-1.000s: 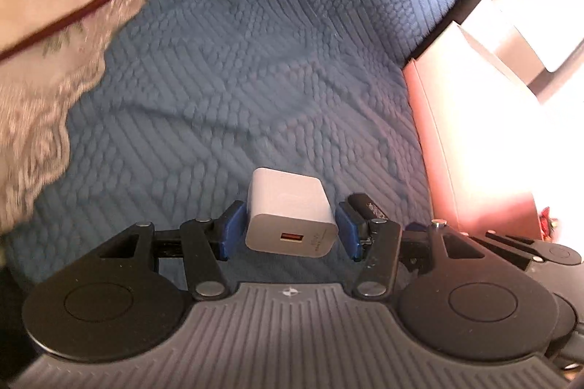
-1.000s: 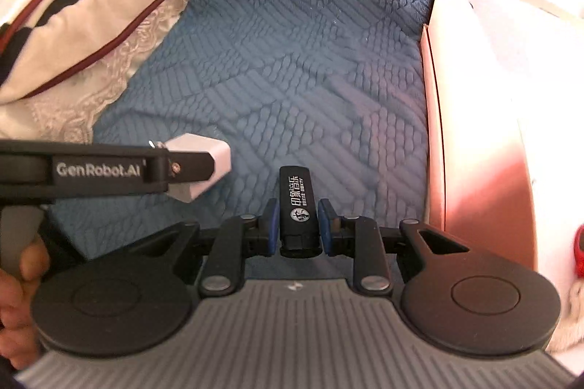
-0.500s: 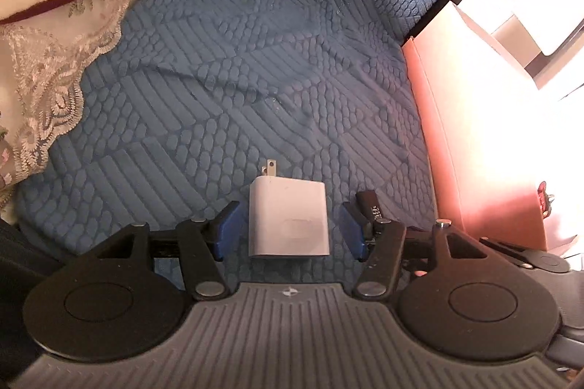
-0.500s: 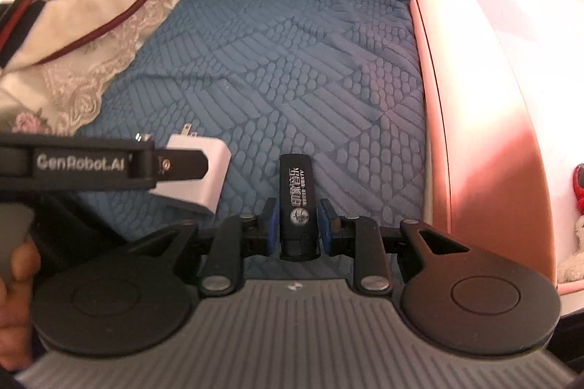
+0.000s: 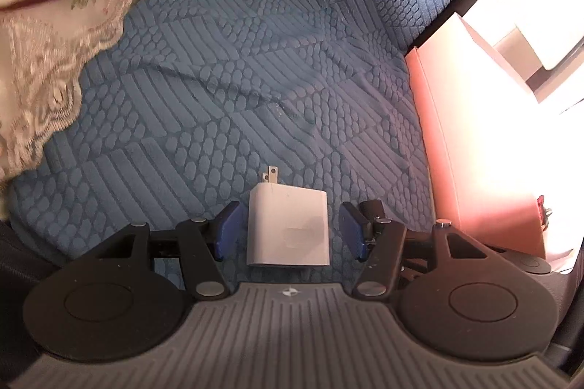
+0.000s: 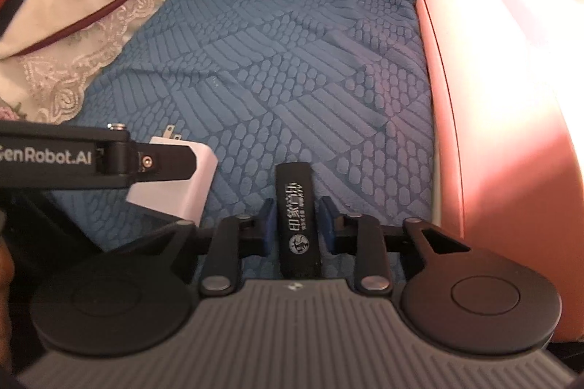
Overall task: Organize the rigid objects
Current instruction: 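Carry the charger and USB stick toward the pink box with both grippers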
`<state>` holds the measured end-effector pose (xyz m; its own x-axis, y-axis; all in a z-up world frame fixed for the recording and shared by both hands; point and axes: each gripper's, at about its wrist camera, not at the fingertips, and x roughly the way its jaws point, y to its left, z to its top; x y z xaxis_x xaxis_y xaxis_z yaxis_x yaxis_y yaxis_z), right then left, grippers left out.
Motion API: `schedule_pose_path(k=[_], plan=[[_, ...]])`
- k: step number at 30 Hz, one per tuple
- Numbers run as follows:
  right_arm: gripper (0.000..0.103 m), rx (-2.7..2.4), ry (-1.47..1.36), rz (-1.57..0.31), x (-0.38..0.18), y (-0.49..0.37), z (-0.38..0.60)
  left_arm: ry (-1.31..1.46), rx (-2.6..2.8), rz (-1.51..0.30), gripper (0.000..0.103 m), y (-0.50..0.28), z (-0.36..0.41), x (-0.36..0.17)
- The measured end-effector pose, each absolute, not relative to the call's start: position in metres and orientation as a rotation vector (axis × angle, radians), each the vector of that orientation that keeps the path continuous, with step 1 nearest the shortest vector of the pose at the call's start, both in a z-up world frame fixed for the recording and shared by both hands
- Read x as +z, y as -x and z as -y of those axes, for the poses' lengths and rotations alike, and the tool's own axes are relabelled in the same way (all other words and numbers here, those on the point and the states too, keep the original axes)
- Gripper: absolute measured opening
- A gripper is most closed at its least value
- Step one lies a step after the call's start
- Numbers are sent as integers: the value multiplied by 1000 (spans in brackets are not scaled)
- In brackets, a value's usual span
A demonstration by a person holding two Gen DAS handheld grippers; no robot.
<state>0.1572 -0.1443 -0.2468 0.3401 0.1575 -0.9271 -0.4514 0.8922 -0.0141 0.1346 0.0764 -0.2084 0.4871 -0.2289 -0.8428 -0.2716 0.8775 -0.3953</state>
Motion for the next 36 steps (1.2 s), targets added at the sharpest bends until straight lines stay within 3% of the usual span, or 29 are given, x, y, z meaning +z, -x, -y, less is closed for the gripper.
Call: schedule_pose_path(k=[27, 30, 36], plan=[[27, 327, 308, -1122, -246, -164, 155, 327, 36, -1075, 64, -143, -51, -218], [27, 320, 301, -1121, -246, -165, 156, 321, 48, -1067, 59, -145, -51, -219], [26, 317, 307, -1114, -247, -165, 154, 364, 49, -1060, 58, -146, -59, -217]])
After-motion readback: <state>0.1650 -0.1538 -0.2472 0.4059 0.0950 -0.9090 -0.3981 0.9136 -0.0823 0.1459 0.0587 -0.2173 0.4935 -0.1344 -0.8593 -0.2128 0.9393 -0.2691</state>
